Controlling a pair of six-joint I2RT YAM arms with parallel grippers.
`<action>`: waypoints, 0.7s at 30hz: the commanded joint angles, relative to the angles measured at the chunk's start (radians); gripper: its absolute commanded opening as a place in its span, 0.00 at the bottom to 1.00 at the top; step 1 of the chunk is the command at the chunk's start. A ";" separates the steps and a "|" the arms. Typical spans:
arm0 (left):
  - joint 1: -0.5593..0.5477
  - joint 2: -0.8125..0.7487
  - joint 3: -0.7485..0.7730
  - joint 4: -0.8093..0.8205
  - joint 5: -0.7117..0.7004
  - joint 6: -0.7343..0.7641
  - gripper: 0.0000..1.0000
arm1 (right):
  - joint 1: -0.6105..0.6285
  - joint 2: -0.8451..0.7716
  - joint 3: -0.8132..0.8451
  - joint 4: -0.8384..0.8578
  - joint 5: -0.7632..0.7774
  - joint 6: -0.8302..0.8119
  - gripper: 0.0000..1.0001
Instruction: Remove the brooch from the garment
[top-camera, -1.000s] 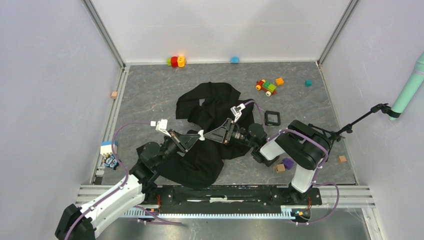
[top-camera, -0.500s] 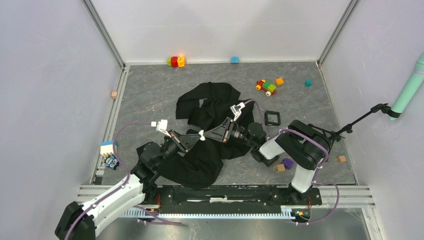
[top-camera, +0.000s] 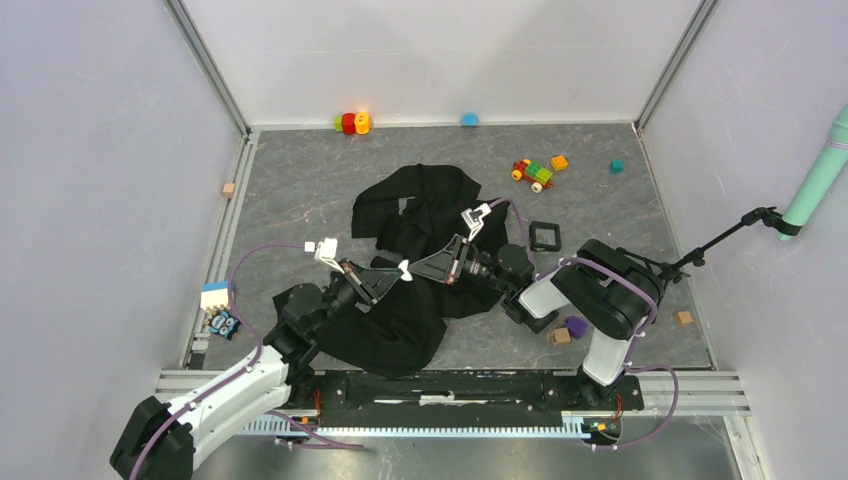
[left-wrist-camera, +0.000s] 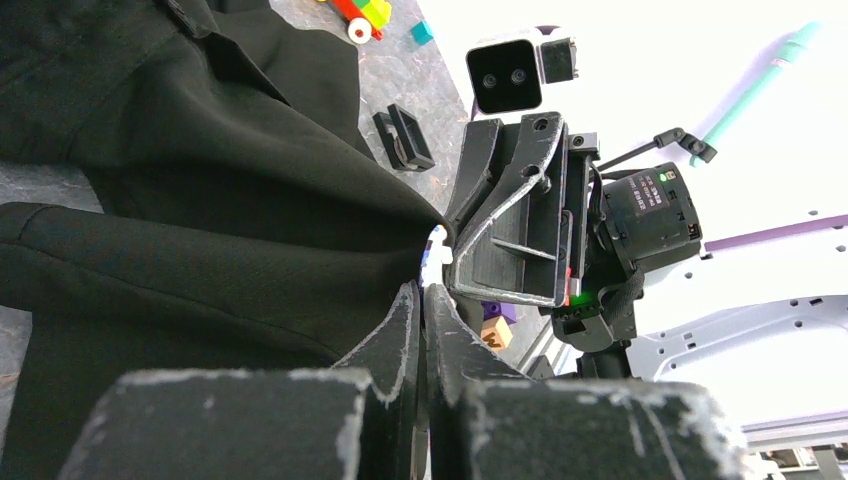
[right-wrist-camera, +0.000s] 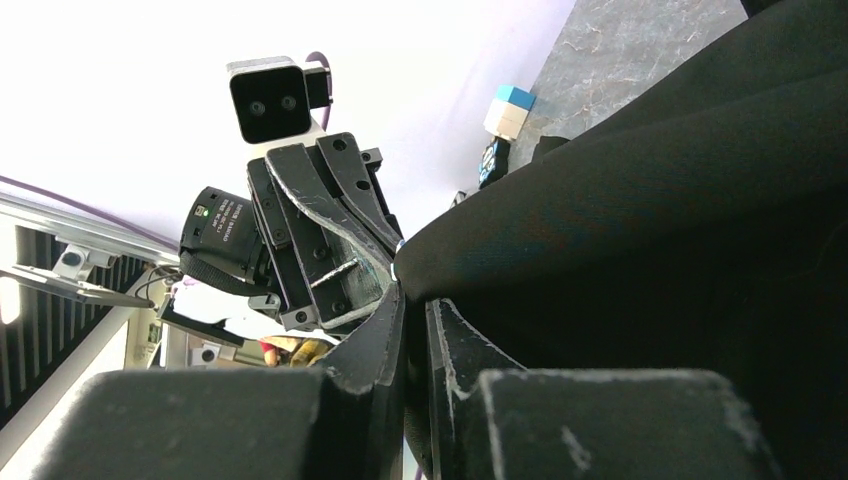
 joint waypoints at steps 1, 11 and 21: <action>-0.009 -0.014 0.021 0.080 0.067 0.029 0.02 | 0.000 -0.004 0.021 0.018 -0.014 -0.021 0.11; -0.008 0.014 0.071 0.062 0.101 0.082 0.02 | 0.010 -0.013 0.052 -0.100 -0.074 -0.122 0.10; -0.008 0.105 0.208 -0.042 0.208 0.172 0.02 | 0.015 0.002 0.091 -0.196 -0.119 -0.185 0.13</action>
